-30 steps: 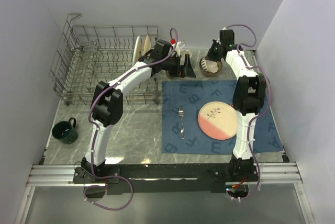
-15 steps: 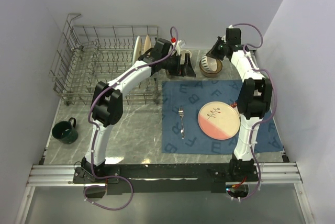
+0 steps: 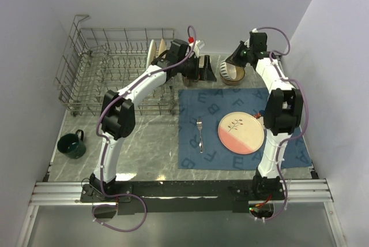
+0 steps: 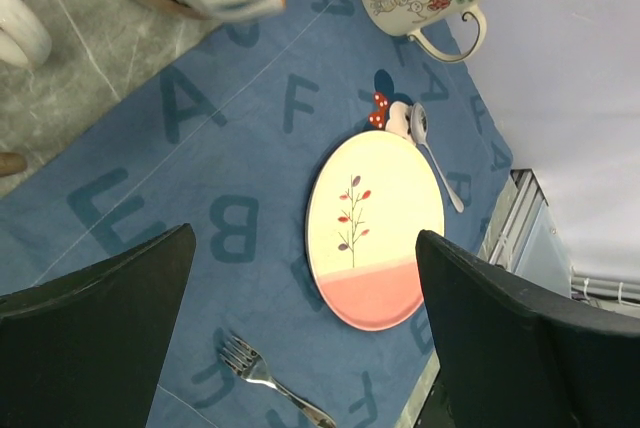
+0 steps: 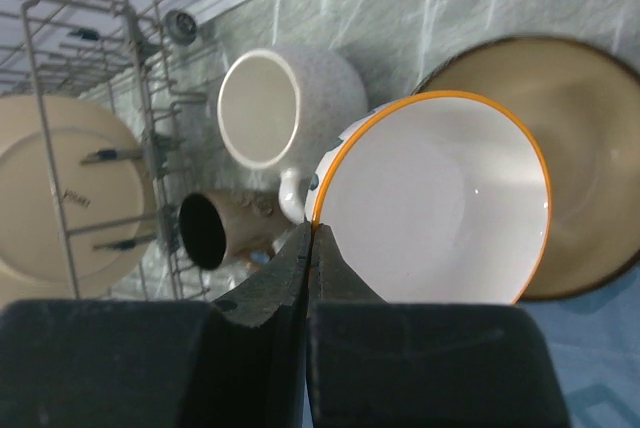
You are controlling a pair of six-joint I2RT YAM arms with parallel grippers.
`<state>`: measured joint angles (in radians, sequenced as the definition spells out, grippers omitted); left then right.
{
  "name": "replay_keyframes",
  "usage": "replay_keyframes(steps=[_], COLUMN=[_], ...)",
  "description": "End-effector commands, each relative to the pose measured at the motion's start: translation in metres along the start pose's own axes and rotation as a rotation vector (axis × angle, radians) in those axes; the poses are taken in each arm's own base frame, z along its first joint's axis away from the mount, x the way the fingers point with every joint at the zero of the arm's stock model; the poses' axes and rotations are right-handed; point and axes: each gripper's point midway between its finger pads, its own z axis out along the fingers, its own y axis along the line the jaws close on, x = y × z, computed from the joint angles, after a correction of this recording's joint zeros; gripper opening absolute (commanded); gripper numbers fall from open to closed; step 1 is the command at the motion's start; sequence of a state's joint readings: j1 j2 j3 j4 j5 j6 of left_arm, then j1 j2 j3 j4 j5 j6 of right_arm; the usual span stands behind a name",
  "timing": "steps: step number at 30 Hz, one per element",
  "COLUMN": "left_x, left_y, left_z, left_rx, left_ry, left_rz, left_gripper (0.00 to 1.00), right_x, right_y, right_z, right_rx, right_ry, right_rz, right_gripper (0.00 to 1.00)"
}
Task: Load the mixed dishes into the dish rack
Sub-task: Grab a bowl with the left arm
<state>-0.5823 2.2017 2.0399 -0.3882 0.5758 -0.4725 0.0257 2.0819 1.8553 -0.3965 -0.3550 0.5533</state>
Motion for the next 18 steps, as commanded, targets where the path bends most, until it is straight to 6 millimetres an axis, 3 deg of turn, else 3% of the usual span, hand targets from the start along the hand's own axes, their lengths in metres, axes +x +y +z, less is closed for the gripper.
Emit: replay_keyframes(steps=[1,9,18], left_x=[-0.024,-0.028,-0.047], left_y=[-0.019,-0.017,-0.032], left_z=[-0.011,-0.011,-0.036], left_rx=[0.013,-0.006,-0.018], left_ry=[-0.055,-0.065,-0.118], left_rz=[0.054,0.068,0.13], left_gripper=[0.99,0.99,1.0], right_x=[-0.036,-0.027,-0.005], right_y=[0.058,0.086,0.131], right_z=[-0.056,-0.099,-0.137], right_rx=[-0.166,-0.26,-0.392], right_ry=[-0.131,-0.135,-0.102], right_rz=[-0.036,-0.047,-0.044], right_gripper=[0.0,0.0,0.0])
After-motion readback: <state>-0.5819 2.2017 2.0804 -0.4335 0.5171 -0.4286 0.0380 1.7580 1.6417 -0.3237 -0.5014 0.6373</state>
